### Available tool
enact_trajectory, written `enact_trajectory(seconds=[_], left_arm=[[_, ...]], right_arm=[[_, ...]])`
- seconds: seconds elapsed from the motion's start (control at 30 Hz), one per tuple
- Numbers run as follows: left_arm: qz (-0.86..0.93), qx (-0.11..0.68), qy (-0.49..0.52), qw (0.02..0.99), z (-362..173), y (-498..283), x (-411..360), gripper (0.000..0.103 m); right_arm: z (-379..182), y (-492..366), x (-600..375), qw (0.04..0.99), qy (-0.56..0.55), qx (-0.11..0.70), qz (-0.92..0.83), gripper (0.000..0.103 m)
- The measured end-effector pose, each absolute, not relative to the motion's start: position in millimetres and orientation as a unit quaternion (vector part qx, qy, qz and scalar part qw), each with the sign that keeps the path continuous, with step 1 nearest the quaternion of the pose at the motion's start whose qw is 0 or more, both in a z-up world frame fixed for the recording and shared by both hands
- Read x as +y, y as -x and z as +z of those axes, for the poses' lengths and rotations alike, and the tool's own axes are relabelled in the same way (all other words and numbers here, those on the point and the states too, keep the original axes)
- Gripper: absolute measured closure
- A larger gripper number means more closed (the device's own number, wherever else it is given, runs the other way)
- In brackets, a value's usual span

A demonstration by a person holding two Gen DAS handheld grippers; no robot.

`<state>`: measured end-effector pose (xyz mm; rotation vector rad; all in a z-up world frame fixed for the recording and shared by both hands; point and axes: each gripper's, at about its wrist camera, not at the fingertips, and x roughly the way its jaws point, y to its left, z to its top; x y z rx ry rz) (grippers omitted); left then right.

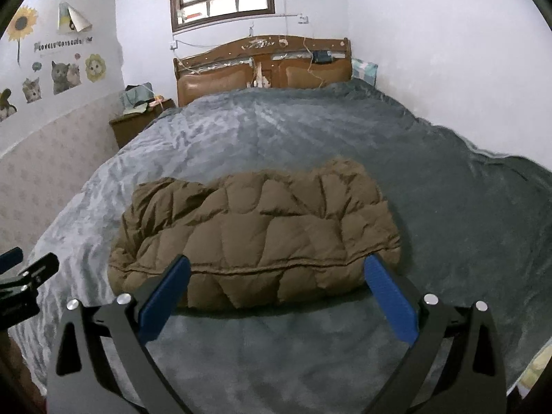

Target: Fold large clothes

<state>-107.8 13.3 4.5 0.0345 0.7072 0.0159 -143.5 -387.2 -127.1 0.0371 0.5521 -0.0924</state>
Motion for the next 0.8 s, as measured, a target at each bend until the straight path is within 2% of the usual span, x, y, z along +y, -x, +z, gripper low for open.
enact_trajectory(seconds=[0.8], left_arm=[[0.012,0.304,-0.016,0.953,38.5,129.3,10.4,0.003]], right_arm=[[-93.3,158.3,-387.3,0.964,-0.026,0.258,-0.052,0.002]])
